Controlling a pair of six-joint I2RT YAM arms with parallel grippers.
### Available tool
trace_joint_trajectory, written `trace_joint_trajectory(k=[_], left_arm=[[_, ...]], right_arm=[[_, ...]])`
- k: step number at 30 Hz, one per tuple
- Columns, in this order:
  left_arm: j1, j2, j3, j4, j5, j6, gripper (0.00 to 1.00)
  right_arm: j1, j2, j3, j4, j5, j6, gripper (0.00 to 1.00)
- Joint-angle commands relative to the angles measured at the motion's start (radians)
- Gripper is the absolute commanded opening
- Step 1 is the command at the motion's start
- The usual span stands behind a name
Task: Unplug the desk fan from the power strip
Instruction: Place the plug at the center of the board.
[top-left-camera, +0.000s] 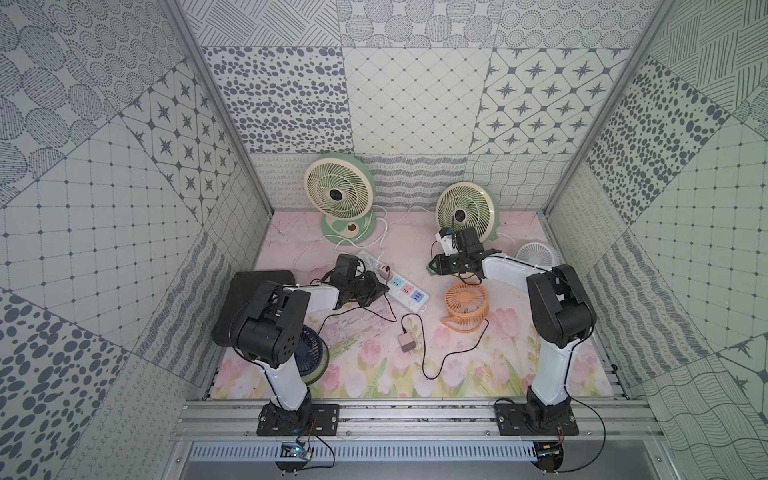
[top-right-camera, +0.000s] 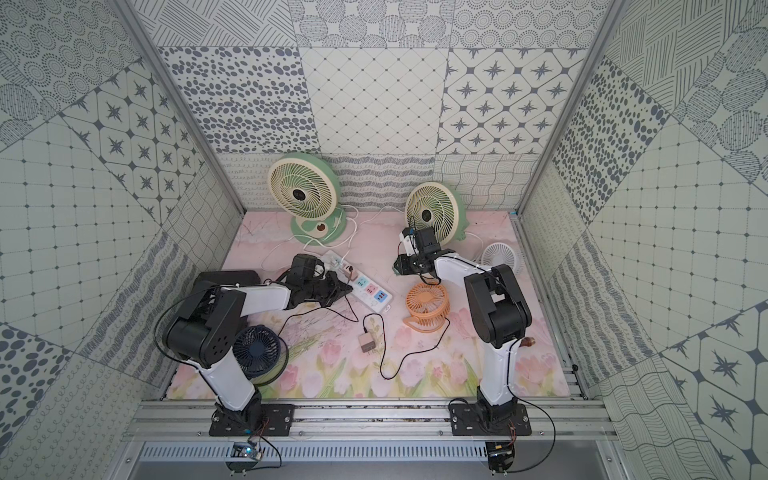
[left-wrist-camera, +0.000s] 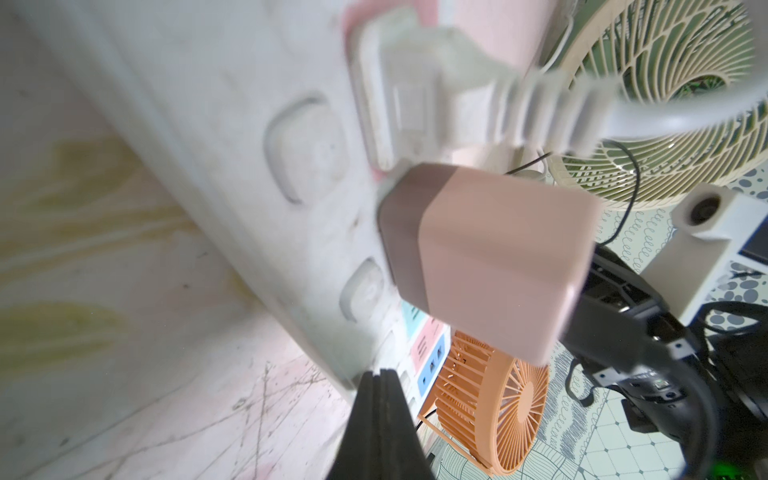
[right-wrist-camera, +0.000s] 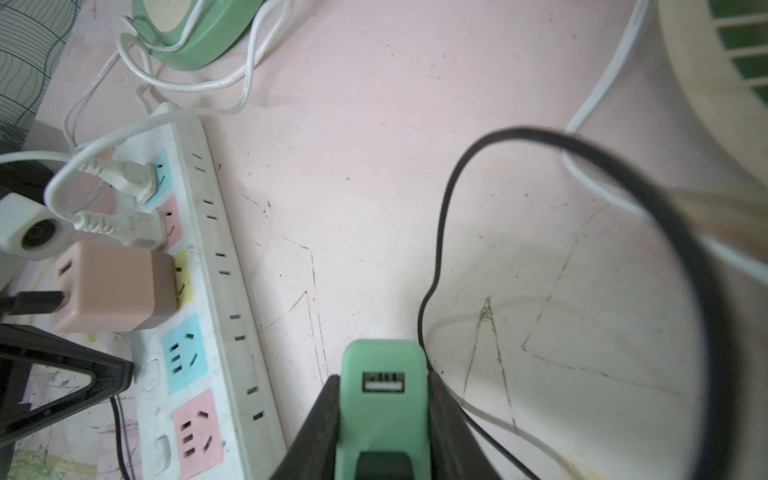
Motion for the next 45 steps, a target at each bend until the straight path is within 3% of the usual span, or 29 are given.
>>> trace_joint_trajectory(k=[1, 13, 25, 35, 39, 45], left_arm=[[0.011, -0.014, 0.020, -0.034, -0.014, 0.040, 0.00], [0.013, -0.008, 0.029, -0.042, -0.015, 0.045, 0.00], [0.024, -0.006, 0.033, -0.035, -0.003, 0.051, 0.00], [0.048, -0.004, 0.030, -0.029, 0.014, 0.054, 0.00], [0.056, -0.003, 0.029, -0.026, 0.019, 0.053, 0.00], [0.069, -0.004, 0.029, -0.025, 0.026, 0.054, 0.00]], right_arm=[[0.005, 0.027, 0.046, 0.016, -0.019, -0.004, 0.30], [0.006, 0.002, 0.044, 0.002, 0.039, -0.027, 0.45], [0.023, -0.137, 0.014, -0.001, 0.112, -0.094, 0.48], [0.160, -0.159, -0.001, 0.041, 0.001, -0.303, 0.52], [0.217, -0.134, -0.001, 0.080, -0.018, -0.326, 0.52], [0.266, -0.074, 0.016, 0.162, 0.057, -0.298, 0.53]])
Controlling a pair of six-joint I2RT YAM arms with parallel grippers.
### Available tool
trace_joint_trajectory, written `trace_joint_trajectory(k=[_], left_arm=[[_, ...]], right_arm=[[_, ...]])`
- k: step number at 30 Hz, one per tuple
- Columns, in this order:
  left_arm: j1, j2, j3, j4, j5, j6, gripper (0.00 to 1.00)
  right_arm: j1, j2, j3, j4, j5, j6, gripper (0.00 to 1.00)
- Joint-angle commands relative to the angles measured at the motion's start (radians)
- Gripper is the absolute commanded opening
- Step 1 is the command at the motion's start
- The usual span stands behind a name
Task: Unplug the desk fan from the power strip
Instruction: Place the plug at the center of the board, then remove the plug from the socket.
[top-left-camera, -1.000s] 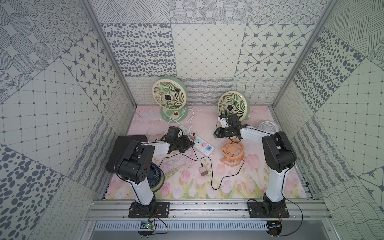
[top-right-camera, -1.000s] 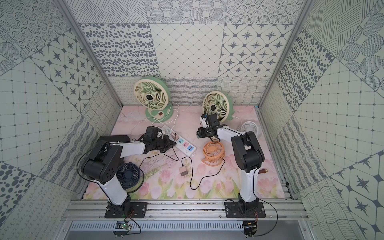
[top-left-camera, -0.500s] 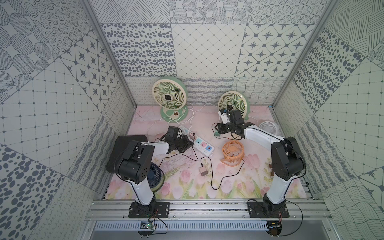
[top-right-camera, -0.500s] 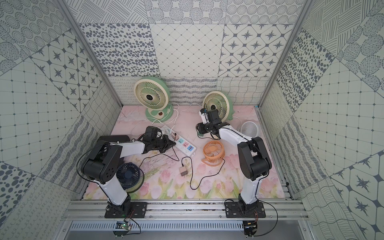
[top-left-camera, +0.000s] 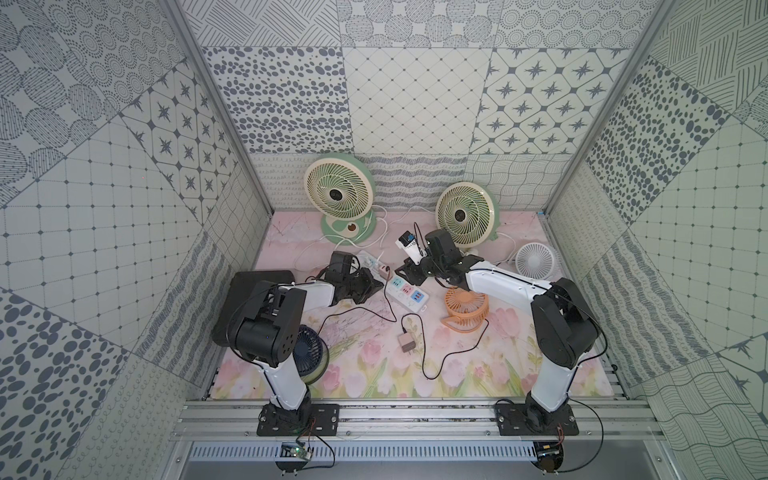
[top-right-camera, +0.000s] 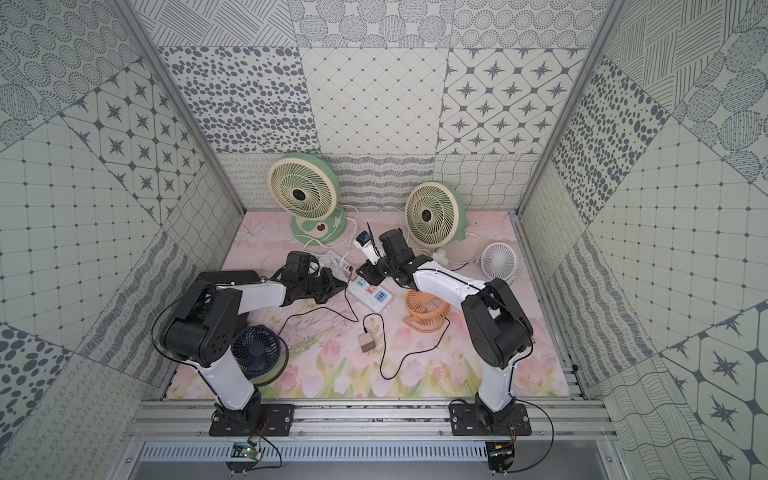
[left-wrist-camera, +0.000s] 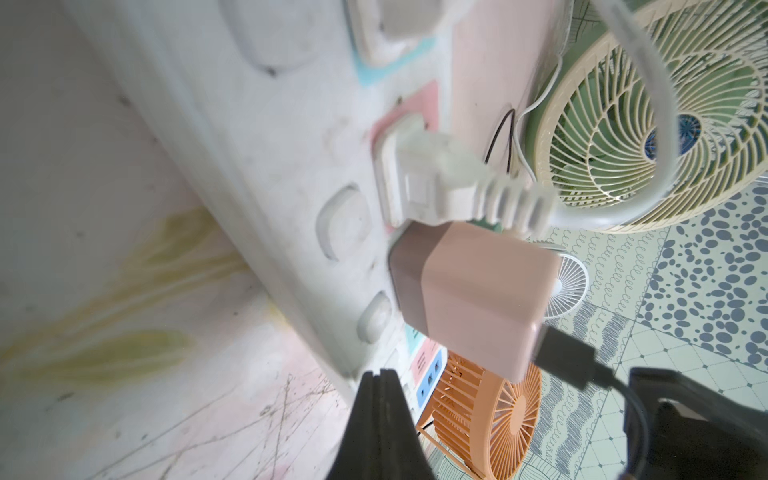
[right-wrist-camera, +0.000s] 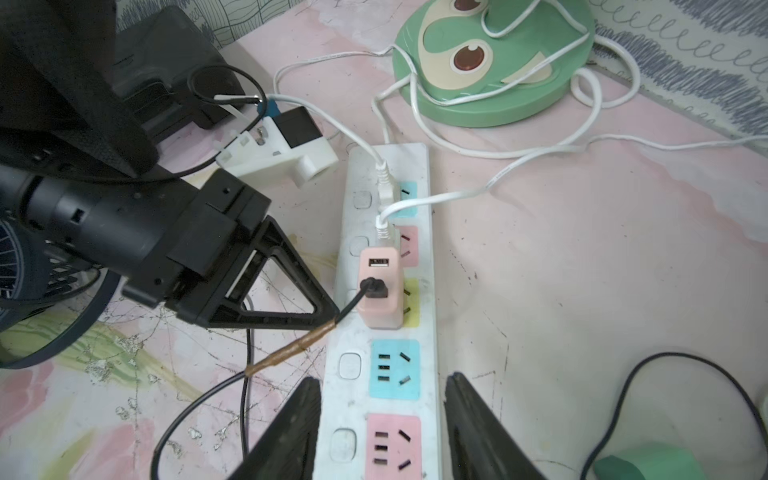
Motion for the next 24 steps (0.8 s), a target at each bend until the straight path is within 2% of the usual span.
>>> trace_joint_trajectory(k=[1, 24], left_arm=[[0.018, -0.003, 0.013, 0.003, 0.021, 0.038, 0.00], [0.045, 0.015, 0.014, -0.001, 0.024, 0.046, 0.00]], right_arm=[[0.009, 0.053, 0.008, 0.095, 0.040, 0.004, 0.53], [0.066, 0.263, 0.135, 0.160, 0.049, 0.043, 0.53]])
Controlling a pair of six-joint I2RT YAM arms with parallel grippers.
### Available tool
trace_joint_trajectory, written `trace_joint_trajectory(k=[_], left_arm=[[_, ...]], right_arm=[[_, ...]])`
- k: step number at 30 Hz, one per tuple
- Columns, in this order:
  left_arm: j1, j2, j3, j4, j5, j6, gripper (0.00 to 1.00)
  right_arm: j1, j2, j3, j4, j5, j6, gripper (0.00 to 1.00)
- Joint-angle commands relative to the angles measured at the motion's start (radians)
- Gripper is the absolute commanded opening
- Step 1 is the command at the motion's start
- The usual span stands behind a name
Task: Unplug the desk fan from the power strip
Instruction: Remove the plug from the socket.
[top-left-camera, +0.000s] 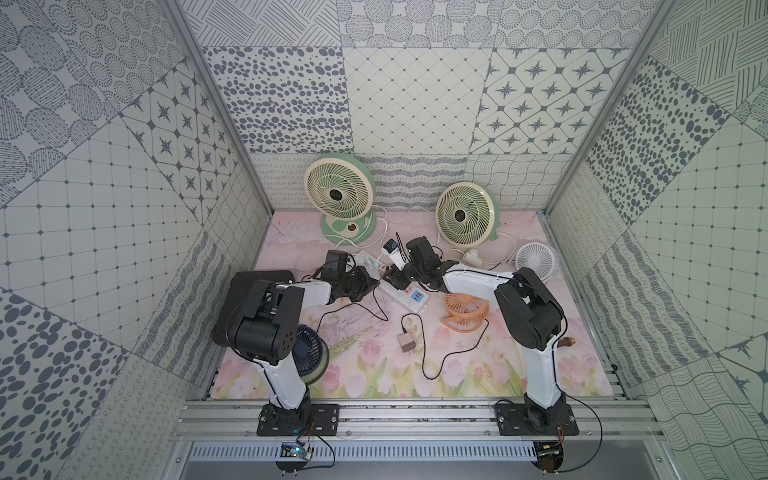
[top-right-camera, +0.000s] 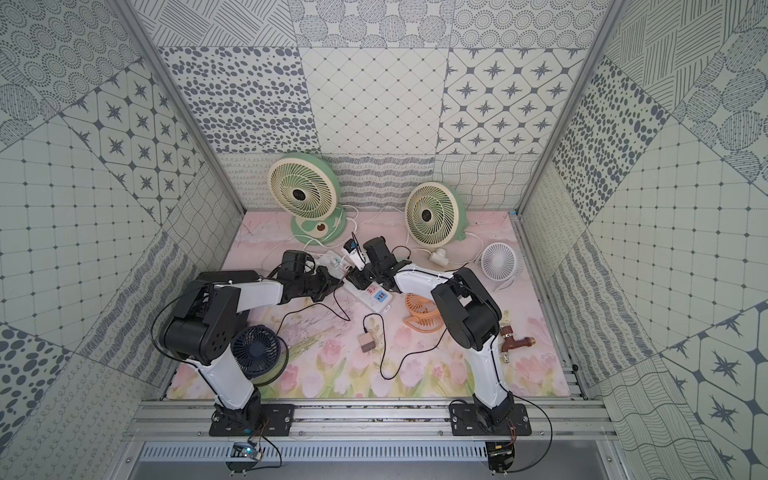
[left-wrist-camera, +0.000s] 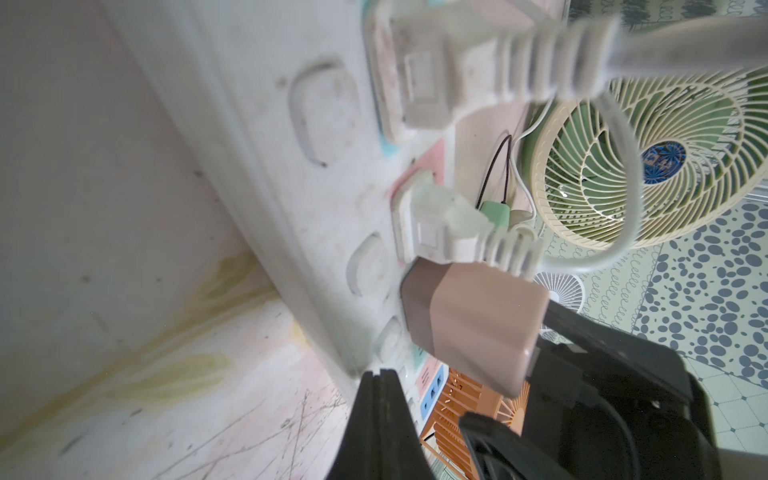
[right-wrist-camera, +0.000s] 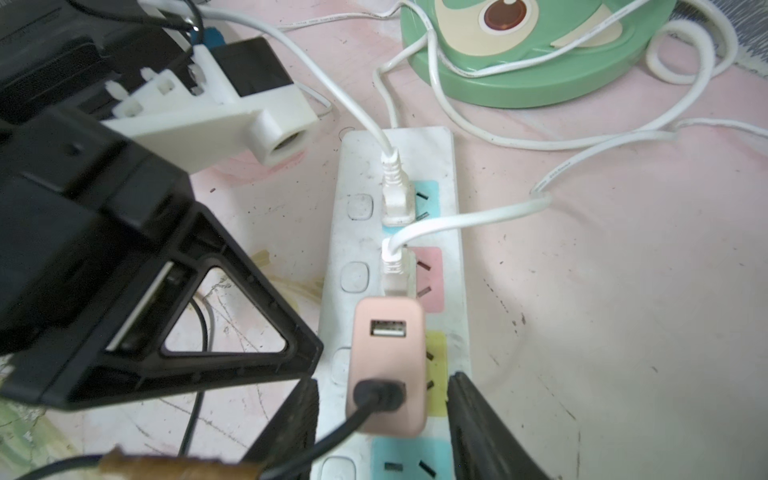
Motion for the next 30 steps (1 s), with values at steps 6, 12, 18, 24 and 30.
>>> trace_joint_trajectory(k=[6, 12, 18, 24, 30], left_arm=[[0.011, 0.009, 0.011, -0.006, 0.021, 0.029, 0.00], [0.016, 0.016, 0.018, -0.007, 0.023, 0.032, 0.00], [0.017, 0.023, 0.035, -0.020, 0.025, 0.039, 0.00], [0.019, 0.041, 0.061, -0.039, 0.022, 0.048, 0.00], [0.018, 0.065, 0.076, -0.048, 0.019, 0.053, 0.00]], right_arm=[[0.011, 0.052, 0.055, 0.040, 0.008, 0.009, 0.43], [0.011, 0.055, 0.063, 0.030, 0.011, 0.004, 0.33], [0.019, 0.040, 0.038, 0.034, 0.032, -0.015, 0.23], [0.025, 0.033, 0.023, 0.037, 0.037, -0.022, 0.20], [0.039, 0.021, 0.007, 0.044, 0.059, -0.045, 0.20]])
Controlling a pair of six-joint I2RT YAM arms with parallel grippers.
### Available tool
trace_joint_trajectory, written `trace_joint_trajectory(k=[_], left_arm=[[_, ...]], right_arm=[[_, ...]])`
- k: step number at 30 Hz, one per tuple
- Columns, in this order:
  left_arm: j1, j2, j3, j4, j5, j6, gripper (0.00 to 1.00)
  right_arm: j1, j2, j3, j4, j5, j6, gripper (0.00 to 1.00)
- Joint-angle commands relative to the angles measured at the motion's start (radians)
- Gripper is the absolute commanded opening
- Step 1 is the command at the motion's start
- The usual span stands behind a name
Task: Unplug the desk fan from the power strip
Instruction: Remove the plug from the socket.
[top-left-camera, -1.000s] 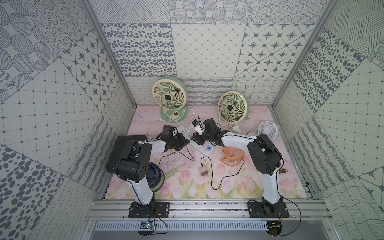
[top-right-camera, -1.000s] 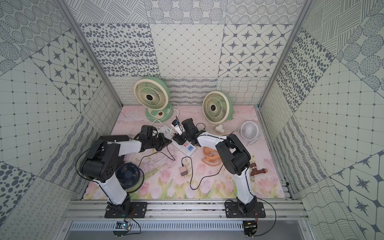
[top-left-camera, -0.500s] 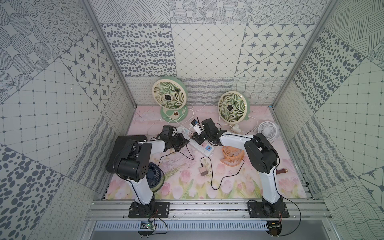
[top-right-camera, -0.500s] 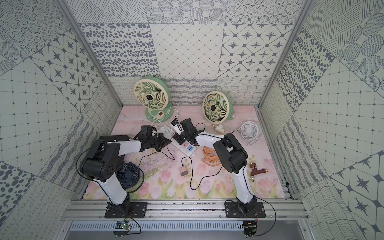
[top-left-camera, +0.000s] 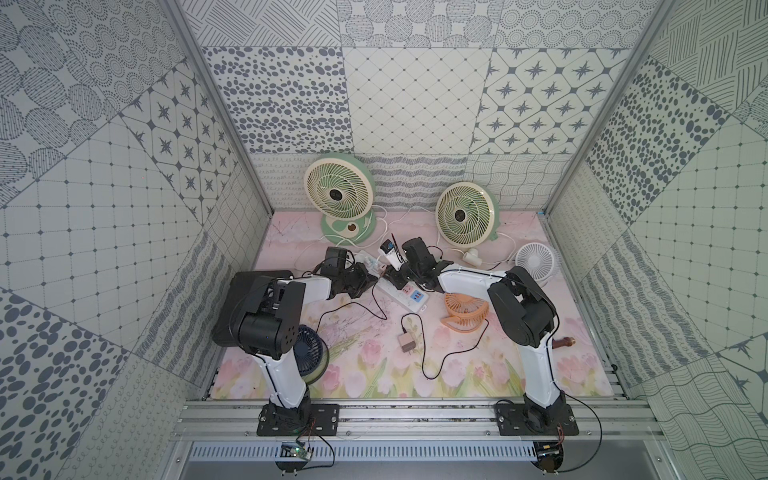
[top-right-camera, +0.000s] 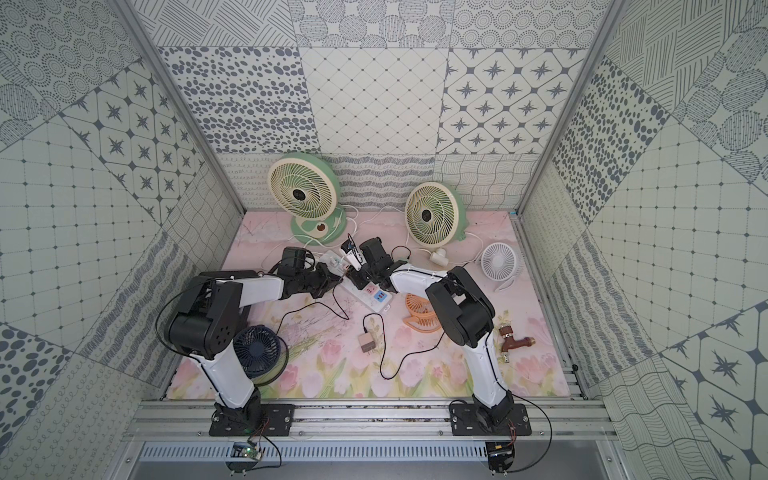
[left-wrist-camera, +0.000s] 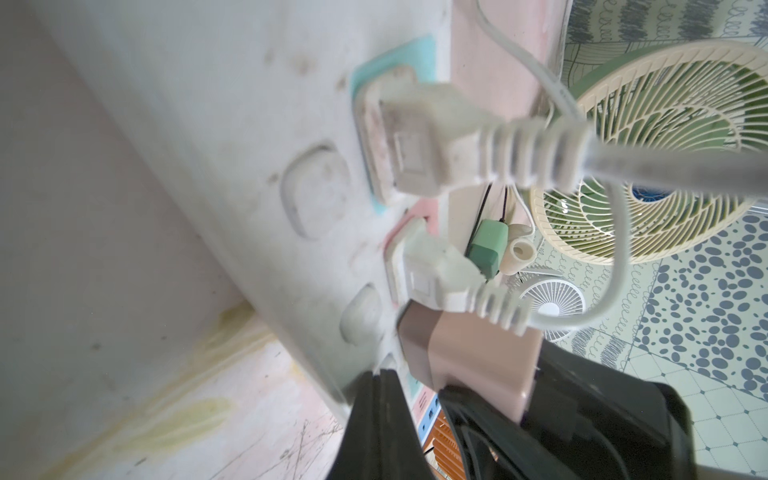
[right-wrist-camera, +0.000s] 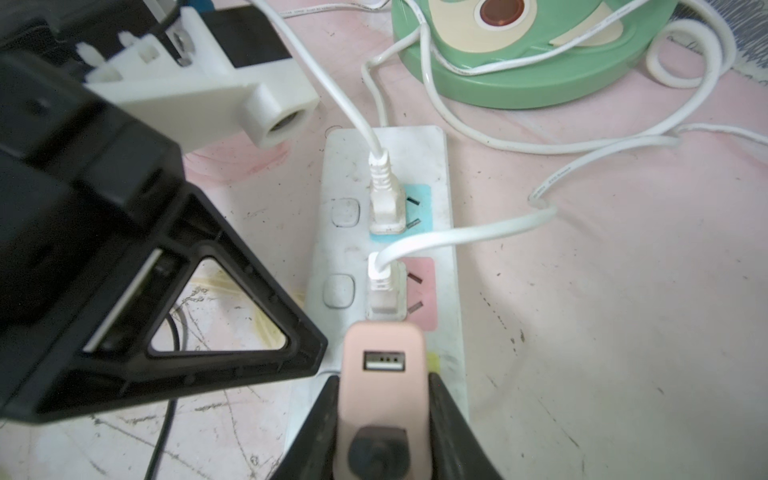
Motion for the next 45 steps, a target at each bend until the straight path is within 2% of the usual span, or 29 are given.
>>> trace_joint_trajectory(k=[1, 5, 11, 14, 17, 19, 23, 26, 30, 32, 36, 38, 42, 45], left_arm=[[0.003, 0.020, 0.017, -0.028, 0.017, 0.038, 0.00], [0.003, 0.034, 0.015, -0.027, 0.019, 0.032, 0.00], [0.003, 0.034, -0.006, -0.014, 0.015, 0.028, 0.00], [0.005, 0.036, -0.015, -0.013, 0.015, 0.029, 0.00], [0.003, 0.037, -0.015, -0.017, 0.013, 0.031, 0.00], [0.006, 0.037, -0.016, -0.018, 0.013, 0.029, 0.00], [0.005, 0.036, -0.019, -0.018, 0.015, 0.030, 0.00], [0.006, 0.034, -0.021, -0.017, 0.014, 0.028, 0.00], [0.006, 0.035, -0.023, -0.013, 0.015, 0.028, 0.00], [0.007, 0.035, -0.024, -0.013, 0.015, 0.028, 0.00], [0.007, 0.033, -0.027, -0.014, 0.018, 0.030, 0.00], [0.010, 0.032, -0.028, -0.015, 0.016, 0.031, 0.00], [0.009, 0.033, -0.026, -0.015, 0.018, 0.030, 0.00], [0.010, 0.033, -0.025, -0.015, 0.018, 0.031, 0.00]], right_arm=[[0.034, -0.020, -0.024, 0.036, 0.029, -0.037, 0.20], [0.060, -0.033, -0.027, 0.030, 0.066, -0.063, 0.20], [0.003, -0.054, -0.051, 0.085, -0.035, 0.070, 0.19], [0.021, -0.059, -0.056, 0.087, -0.024, 0.020, 0.19], [0.072, -0.066, -0.065, 0.083, 0.052, -0.064, 0.19], [0.077, -0.065, -0.061, 0.075, 0.079, -0.058, 0.19], [0.018, -0.071, -0.063, 0.089, -0.005, 0.058, 0.19], [0.016, -0.078, -0.070, 0.102, -0.029, 0.056, 0.19], [0.081, -0.083, -0.074, 0.091, 0.089, -0.070, 0.18], [0.082, -0.080, -0.072, 0.085, 0.118, -0.056, 0.19], [0.012, -0.090, -0.094, 0.133, -0.006, 0.082, 0.19], [0.012, -0.094, -0.096, 0.140, -0.008, 0.076, 0.19], [0.073, -0.095, -0.097, 0.129, 0.080, -0.034, 0.19], [0.085, -0.092, -0.093, 0.122, 0.113, -0.027, 0.19]])
